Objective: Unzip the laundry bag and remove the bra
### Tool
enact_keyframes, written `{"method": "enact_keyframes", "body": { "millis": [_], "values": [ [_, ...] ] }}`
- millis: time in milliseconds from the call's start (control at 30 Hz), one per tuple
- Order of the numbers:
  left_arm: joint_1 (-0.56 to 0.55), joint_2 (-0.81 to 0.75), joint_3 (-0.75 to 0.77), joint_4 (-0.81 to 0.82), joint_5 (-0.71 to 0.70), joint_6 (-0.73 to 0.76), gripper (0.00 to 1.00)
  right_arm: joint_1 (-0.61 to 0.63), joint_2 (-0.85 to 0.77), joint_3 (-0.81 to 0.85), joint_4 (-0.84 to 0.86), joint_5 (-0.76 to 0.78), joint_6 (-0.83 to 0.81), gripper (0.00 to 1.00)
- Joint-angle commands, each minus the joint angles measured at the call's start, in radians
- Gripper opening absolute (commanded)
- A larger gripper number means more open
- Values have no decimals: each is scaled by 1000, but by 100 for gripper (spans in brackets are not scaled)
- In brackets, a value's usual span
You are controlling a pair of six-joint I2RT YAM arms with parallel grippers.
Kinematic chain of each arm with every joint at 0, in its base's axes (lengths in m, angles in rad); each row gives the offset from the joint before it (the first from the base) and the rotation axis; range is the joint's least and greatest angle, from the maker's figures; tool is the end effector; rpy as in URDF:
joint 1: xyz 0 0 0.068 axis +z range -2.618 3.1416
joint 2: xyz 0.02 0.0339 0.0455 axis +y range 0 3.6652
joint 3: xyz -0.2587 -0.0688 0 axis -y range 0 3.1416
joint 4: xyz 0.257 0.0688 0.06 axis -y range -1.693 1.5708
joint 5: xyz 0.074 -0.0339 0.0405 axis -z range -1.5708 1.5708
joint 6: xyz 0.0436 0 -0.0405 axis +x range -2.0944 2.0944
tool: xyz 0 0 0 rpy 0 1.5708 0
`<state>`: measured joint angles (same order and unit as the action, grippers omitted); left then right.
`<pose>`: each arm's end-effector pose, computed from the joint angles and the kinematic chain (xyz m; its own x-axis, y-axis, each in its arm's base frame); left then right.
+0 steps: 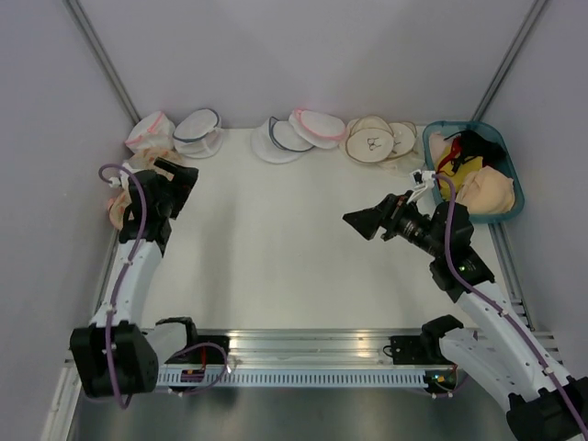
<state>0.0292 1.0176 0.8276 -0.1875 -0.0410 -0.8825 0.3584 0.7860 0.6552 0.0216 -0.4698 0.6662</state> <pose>0.2569 0.0093 0.3007 -0.1821 -0.7773 -0.6022 -0.3273 0.6254 -0.7084 0.1916 0.0929 0.3102 -0.5340 0.3884 -0.7510 -0.5141 0.5560 0.6531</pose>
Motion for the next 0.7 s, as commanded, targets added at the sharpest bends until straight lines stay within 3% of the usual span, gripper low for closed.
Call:
{"method": "enact_keyframes", "body": {
  "millis": [0,100,167,367,667],
  "values": [
    [100,163,-16,264,110,-261,99,7,-37,-3,-2,-1,-16,98],
    [130,332,30,368,90,-314,99,5,-50,-22,-8,0,-17,98],
    [155,476,56,535,163,-367,99,5,-60,-32,-8,-4,-7,98],
    [164,789,212,802,227,-525,99,7,-108,-63,-44,13,-7,98],
    [146,1211,576,784,228,-604,99,10,-113,-88,-103,20,-22,98]
  ]
}}
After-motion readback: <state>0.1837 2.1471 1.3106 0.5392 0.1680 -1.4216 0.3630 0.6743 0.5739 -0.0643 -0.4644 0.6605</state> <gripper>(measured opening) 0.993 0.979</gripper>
